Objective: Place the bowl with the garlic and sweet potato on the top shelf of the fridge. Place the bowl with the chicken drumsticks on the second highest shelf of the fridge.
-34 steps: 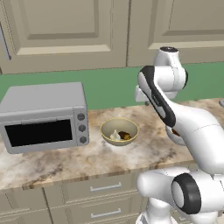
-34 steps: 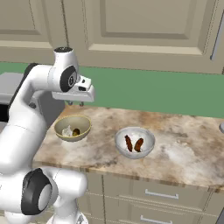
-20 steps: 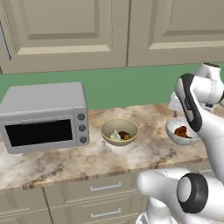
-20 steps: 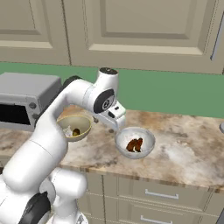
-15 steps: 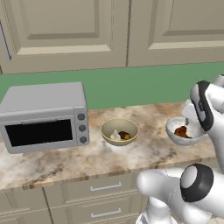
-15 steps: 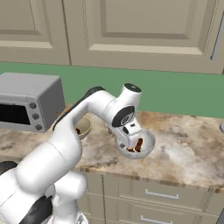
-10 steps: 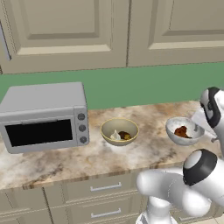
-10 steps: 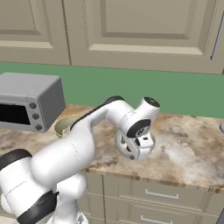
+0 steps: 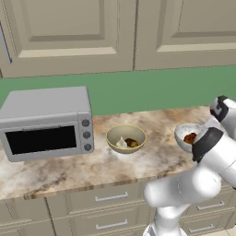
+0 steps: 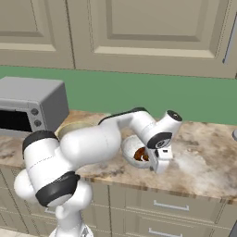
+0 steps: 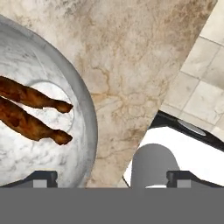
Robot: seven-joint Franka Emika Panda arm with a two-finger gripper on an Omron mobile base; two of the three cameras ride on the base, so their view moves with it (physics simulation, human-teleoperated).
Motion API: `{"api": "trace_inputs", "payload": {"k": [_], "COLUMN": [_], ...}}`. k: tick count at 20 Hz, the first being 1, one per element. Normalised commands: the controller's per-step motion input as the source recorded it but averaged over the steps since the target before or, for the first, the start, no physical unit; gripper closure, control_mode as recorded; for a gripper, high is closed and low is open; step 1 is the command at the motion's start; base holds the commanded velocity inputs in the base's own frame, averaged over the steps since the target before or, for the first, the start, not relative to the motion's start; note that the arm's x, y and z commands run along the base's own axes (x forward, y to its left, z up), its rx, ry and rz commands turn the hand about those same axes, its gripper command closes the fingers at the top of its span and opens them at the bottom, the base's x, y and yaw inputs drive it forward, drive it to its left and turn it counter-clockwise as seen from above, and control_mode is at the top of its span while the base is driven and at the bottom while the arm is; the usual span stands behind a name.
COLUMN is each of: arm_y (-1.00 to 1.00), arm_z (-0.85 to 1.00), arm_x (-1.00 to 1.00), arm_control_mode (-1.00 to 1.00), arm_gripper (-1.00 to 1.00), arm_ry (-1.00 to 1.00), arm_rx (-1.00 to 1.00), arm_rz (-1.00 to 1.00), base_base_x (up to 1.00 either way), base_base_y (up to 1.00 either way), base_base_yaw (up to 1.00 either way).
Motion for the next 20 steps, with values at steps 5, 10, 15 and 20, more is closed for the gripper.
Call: {"api": "trace_inputs", "payload": {"k": [5,10,15,20], "arm_y": [-0.03,-0.14,-0.01,0.00], "arm_z": [-0.46,-0.50,-0.19,0.00], "arm_x": [0.55,0.15,0.01,-0.02], "arm_control_mode": [-1.00,-1.00,-1.00,-1.00], "arm_gripper": [-1.00,-1.00,1.00,1.00], "arm_ry": [0.00,0.00,0.00,0.00], "arm_rx": [0.00,0.00,0.00,0.00], "arm_rz": [-0.12,-0.03,0.00,0.00], "base_base_x": [0.00,0.00,0.00,0.00], "base_base_y": [0.00,0.00,0.00,0.00], "base_base_yaw": [0.00,0.00,0.00,0.00]}}
